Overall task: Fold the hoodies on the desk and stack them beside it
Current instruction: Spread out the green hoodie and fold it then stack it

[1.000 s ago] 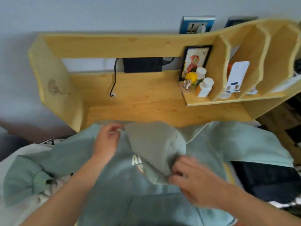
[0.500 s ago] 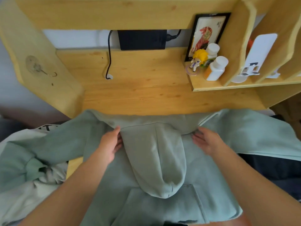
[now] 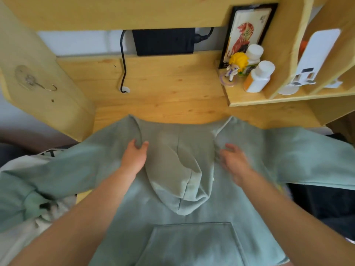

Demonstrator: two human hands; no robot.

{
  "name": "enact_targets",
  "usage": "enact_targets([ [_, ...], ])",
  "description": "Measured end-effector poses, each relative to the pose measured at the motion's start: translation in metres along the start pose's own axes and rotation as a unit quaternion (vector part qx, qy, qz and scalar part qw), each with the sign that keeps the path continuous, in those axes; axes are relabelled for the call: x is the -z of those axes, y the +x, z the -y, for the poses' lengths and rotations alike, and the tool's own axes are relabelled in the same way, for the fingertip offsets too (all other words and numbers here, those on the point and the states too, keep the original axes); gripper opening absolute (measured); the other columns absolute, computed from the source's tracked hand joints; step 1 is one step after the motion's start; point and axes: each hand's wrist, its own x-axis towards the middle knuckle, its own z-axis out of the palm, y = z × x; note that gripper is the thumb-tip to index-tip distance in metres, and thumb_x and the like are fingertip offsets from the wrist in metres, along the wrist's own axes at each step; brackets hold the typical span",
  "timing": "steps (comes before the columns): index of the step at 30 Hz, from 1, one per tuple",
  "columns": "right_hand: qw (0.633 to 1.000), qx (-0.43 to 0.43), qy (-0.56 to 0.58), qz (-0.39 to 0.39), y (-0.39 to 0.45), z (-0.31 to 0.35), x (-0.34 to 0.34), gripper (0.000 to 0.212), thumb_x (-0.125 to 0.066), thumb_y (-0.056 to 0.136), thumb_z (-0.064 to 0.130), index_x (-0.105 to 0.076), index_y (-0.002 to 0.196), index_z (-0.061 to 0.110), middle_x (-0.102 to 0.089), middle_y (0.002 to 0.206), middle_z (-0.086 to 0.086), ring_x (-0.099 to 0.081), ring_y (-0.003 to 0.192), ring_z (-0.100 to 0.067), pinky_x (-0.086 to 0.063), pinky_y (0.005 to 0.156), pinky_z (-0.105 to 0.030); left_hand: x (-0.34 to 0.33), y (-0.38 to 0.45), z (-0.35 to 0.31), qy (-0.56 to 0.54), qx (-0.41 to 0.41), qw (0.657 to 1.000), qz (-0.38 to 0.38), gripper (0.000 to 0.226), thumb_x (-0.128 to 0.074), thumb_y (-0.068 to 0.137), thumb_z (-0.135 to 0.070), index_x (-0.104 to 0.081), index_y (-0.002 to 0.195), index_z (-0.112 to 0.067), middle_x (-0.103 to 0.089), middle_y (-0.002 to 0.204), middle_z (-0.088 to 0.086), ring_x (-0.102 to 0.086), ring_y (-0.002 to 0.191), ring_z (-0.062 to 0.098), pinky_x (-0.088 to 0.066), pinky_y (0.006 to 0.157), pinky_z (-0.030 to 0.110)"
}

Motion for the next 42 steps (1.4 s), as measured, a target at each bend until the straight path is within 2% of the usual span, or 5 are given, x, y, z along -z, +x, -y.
enact_targets([
  [10,0.979,0.085,-0.150,-0.108,-0.115,-0.006,-0.040,0.007,-0.056,0.092,0.024,-0.058,0.097,0.021,-0.061,0.095,0.006,-0.058,0.096,-0.022,-0.040,0.079,-0.031,0.007,-0.099,0.034,-0.014,-0.195,0.980,-0.040,0.027,-0.060,0.089,-0.002,-0.058,0.104,-0.024,-0.057,0.087,0.002,-0.056,0.079,0.015,-0.043,0.075,0.023],
  [19,0.920,0.023,-0.390,-0.031,-0.150,0.032,-0.082,0.049,-0.056,0.088,0.049,-0.061,0.115,0.009,-0.064,0.114,-0.009,-0.065,0.104,-0.033,-0.055,0.089,-0.038,0.013,-0.136,0.084,0.007,-0.049,0.997,0.066,0.021,-0.057,0.082,-0.006,-0.060,0.090,-0.026,-0.065,0.092,0.005,-0.062,0.092,0.030,-0.048,0.082,0.042],
  [26,0.946,0.271,-0.156,-0.082,-0.171,0.124,-0.074,0.016,-0.057,0.086,0.003,-0.057,0.096,0.016,-0.056,0.084,0.003,-0.055,0.084,-0.024,-0.045,0.068,-0.033,0.037,-0.145,0.046,-0.132,-0.035,0.987,0.082,0.017,-0.059,0.091,-0.008,-0.061,0.094,-0.024,-0.066,0.092,0.001,-0.056,0.075,0.018,-0.042,0.069,0.030],
  [34,0.973,0.227,-0.038,0.001,-0.183,0.140,-0.066,0.031,-0.069,0.087,0.005,-0.060,0.112,0.022,-0.050,0.084,0.002,-0.050,0.061,-0.011,-0.040,0.051,-0.023,0.024,-0.127,-0.009,-0.421,0.213,0.845,0.250,0.048,-0.060,0.095,-0.051,-0.054,0.131,-0.020,-0.057,0.130,0.015,-0.054,0.128,0.034,-0.043,0.098,0.047],
  [42,0.976,0.073,-0.044,0.202,-0.184,0.047,-0.029,0.014,-0.065,0.098,0.021,-0.064,0.108,0.011,-0.062,0.079,-0.006,-0.063,0.066,-0.020,-0.054,0.063,-0.032,0.000,-0.130,0.000,-0.386,0.242,0.829,0.325,0.057,-0.046,0.096,-0.068,-0.066,0.113,-0.017,-0.076,0.099,0.009,-0.073,0.086,0.026,-0.053,0.090,0.044],
])
